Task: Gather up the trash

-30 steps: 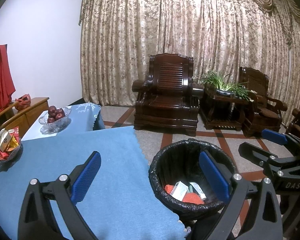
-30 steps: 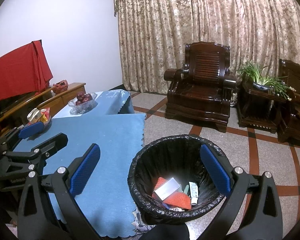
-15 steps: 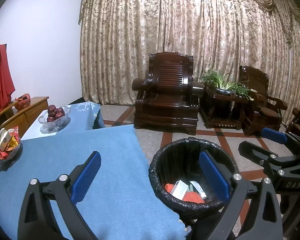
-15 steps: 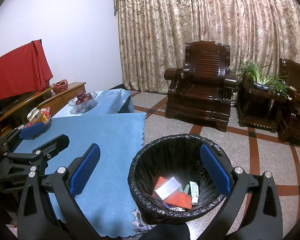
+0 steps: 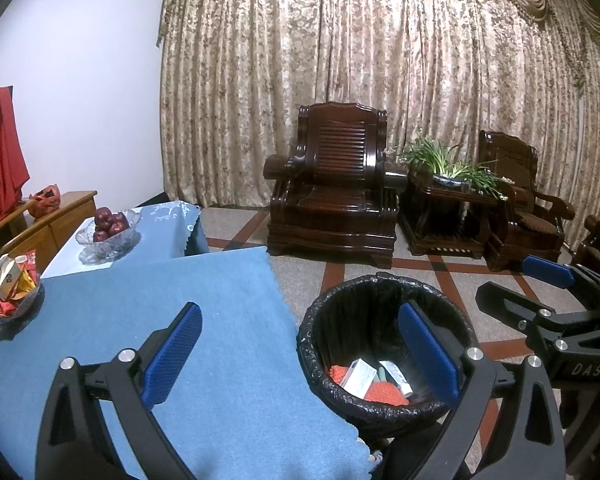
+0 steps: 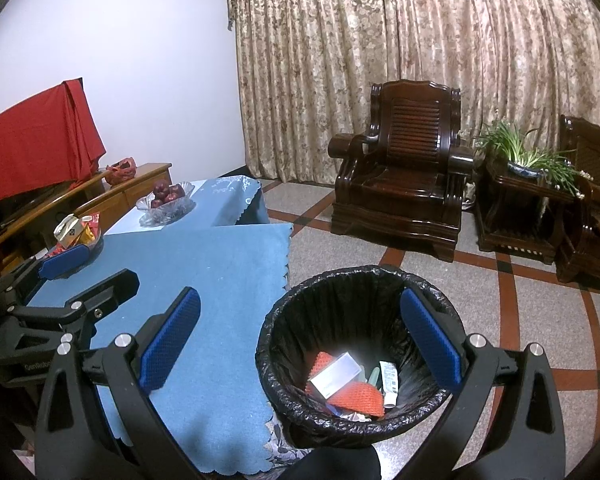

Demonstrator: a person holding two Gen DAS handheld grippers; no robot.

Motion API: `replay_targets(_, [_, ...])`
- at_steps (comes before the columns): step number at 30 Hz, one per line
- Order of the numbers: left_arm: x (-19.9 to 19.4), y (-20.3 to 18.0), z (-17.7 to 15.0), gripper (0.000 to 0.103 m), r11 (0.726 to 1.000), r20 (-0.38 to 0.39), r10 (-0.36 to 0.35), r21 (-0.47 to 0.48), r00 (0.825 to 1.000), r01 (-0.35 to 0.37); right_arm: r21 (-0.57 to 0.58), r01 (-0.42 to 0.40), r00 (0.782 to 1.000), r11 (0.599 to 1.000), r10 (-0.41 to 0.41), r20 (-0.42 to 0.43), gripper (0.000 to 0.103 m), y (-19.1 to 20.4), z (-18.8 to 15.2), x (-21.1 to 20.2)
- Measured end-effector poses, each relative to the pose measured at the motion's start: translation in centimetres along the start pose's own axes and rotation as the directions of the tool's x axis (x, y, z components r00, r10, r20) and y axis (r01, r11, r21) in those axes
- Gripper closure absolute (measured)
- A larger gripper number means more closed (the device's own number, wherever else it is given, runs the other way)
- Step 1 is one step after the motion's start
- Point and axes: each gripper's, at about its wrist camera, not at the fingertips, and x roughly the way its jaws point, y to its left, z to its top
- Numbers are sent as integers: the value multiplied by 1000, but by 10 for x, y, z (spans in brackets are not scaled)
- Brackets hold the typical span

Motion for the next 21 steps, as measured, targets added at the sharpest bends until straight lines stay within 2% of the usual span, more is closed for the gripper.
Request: replay_targets(21, [-3, 3, 0, 6, 1000, -8, -3, -3, 1000, 3, 5, 6, 1000, 1000, -5, -13, 6, 4, -9, -4])
